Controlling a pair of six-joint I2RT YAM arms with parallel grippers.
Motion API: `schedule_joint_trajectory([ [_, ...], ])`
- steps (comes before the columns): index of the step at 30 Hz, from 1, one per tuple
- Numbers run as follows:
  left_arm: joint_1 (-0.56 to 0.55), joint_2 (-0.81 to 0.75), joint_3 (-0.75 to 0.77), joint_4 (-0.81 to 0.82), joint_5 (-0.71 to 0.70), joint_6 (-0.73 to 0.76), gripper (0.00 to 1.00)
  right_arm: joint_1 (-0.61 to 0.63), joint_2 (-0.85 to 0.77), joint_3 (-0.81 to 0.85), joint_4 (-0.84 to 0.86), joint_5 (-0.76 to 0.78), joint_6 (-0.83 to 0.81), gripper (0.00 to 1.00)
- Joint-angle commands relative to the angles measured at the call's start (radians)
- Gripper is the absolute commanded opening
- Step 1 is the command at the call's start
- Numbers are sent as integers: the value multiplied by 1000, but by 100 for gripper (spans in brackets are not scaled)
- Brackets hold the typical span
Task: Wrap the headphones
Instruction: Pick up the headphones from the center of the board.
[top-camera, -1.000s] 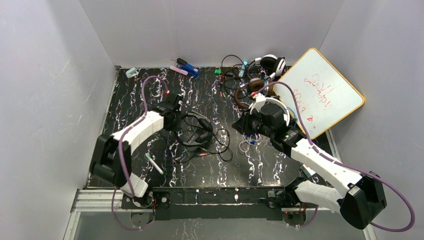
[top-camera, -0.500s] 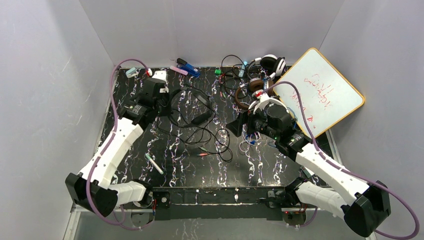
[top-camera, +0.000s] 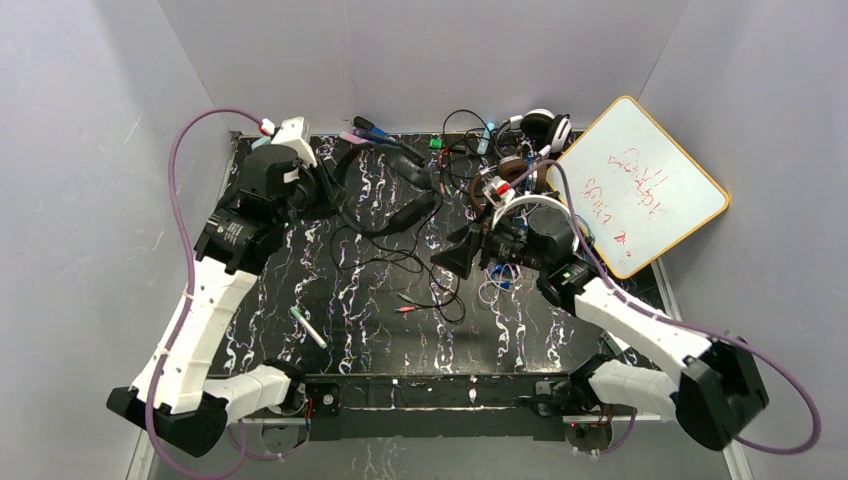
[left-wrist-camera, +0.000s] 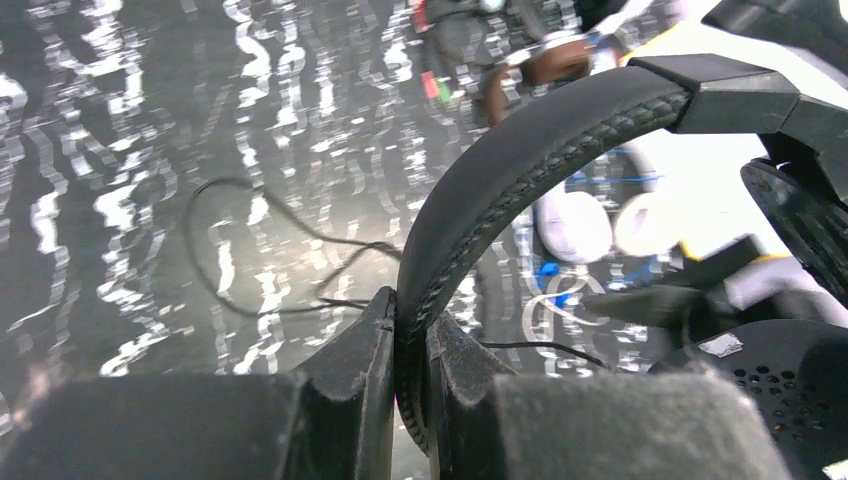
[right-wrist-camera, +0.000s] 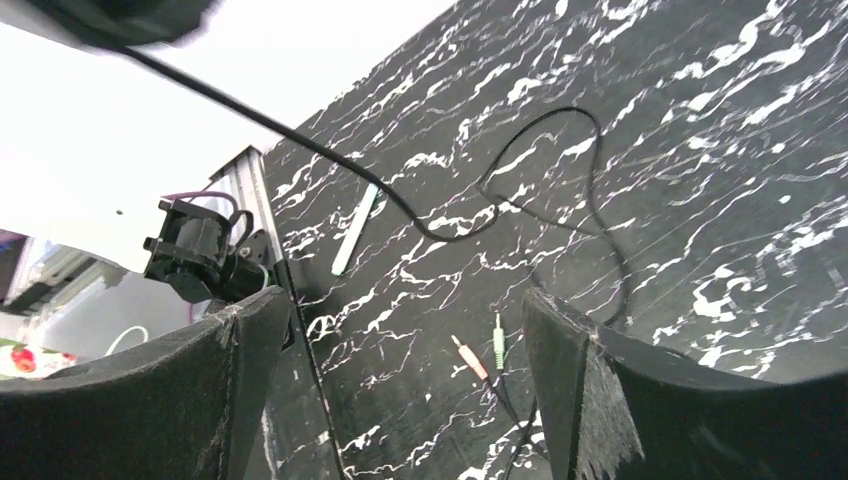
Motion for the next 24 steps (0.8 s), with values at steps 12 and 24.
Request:
schedule_joint_trajectory([
  [12, 0, 61, 66, 345, 490, -493, 0, 12, 206, 52, 421, -97, 98, 89],
  [24, 0, 49, 34, 428, 533, -598, 0, 17, 256, 28, 612, -90, 191, 68],
])
